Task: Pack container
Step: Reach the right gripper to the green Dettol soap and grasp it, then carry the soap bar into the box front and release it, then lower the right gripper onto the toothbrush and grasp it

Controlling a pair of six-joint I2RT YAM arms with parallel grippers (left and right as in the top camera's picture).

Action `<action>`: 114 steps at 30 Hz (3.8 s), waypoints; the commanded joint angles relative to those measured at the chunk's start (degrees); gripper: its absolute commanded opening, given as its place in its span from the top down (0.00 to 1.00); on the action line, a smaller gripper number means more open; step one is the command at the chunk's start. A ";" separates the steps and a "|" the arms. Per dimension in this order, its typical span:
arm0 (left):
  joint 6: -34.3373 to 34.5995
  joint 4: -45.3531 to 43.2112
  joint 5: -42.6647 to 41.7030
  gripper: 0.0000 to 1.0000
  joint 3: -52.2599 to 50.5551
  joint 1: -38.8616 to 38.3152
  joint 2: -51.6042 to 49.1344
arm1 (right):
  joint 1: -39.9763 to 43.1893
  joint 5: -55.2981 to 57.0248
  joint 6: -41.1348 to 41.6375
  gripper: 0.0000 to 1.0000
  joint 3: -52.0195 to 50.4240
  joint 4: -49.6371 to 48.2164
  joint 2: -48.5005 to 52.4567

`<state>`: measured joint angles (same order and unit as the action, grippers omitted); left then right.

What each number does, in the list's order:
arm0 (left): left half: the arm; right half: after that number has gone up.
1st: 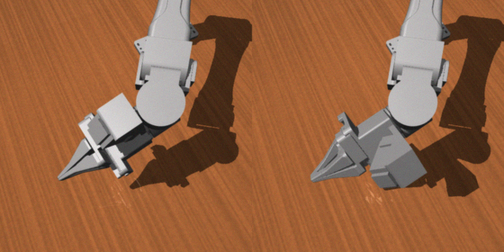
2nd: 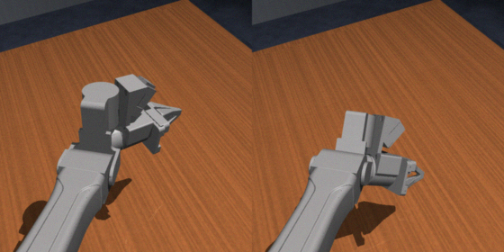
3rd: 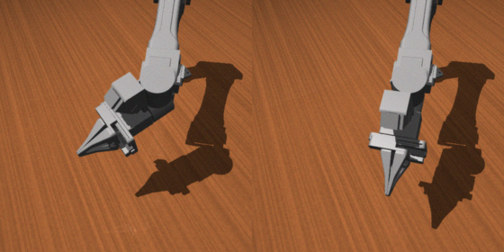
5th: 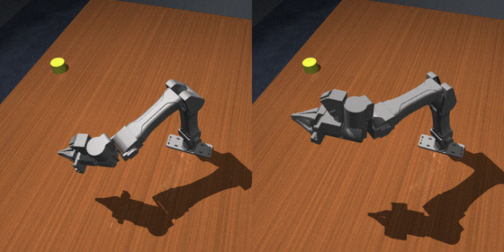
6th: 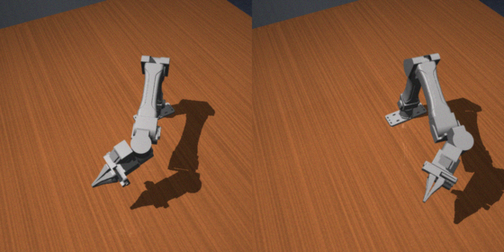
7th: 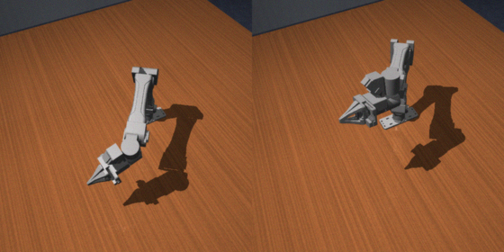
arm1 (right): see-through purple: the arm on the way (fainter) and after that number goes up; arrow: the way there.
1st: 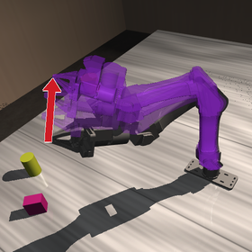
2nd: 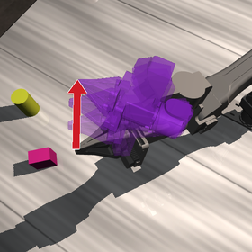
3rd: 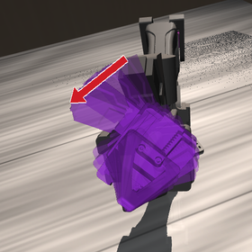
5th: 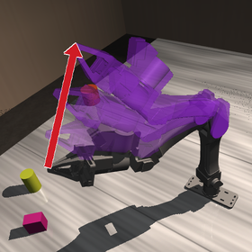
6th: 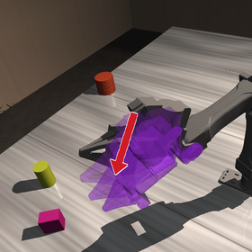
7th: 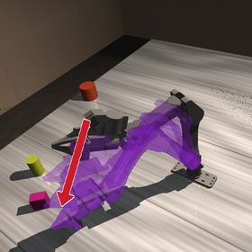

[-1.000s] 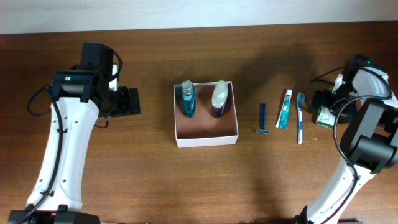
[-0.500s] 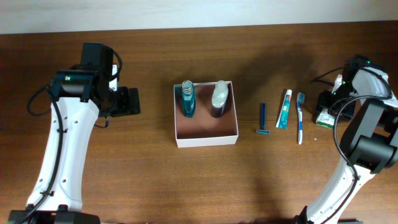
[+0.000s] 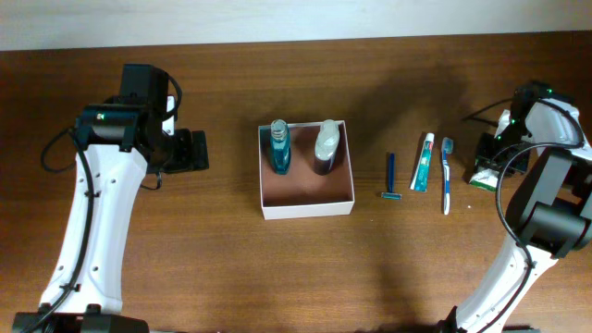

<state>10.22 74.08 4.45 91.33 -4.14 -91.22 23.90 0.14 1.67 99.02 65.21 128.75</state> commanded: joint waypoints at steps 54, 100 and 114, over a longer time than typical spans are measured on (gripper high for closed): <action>-0.90 -1.46 -0.61 0.00 -0.22 0.31 1.05 | -58.49 -0.74 -28.48 0.95 -20.79 -12.83 -36.46; -0.90 -1.25 -0.61 0.00 -0.22 0.31 1.05 | -10.73 -1.44 -2.64 0.21 -20.35 -8.31 -21.84; -0.90 -0.87 -0.61 0.00 -0.22 0.31 1.05 | -10.62 -0.35 -2.73 0.27 -20.35 -13.86 -14.23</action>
<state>10.04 72.99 4.43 91.26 -4.14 -91.22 12.99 -0.54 -0.91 78.70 51.81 112.99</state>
